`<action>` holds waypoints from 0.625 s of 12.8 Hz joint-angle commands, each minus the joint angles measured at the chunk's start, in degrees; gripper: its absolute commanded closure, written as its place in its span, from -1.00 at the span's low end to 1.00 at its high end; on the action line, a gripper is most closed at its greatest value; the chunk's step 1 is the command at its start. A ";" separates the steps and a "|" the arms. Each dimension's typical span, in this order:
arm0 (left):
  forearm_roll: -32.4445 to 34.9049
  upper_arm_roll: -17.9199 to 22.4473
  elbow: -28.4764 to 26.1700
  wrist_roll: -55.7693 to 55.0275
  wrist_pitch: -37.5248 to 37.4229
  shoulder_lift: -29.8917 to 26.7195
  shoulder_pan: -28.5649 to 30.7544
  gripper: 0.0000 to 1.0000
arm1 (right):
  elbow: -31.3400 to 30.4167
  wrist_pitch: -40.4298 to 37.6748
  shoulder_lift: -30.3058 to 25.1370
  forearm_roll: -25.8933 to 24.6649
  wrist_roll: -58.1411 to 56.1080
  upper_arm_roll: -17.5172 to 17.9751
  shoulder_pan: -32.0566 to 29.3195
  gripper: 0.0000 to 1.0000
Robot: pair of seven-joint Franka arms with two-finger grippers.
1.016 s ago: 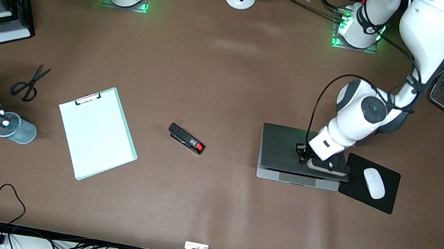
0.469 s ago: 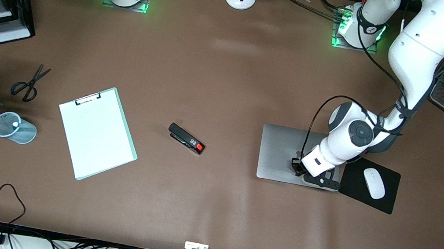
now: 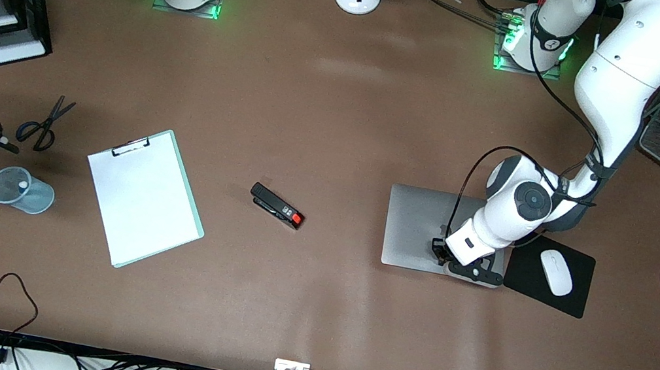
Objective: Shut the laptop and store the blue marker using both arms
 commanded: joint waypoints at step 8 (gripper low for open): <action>1.77 -1.81 12.13 2.51 -39.77 -13.27 0.16 1.00 | 0.51 -15.76 -9.53 -15.80 59.10 -0.09 14.72 -1.00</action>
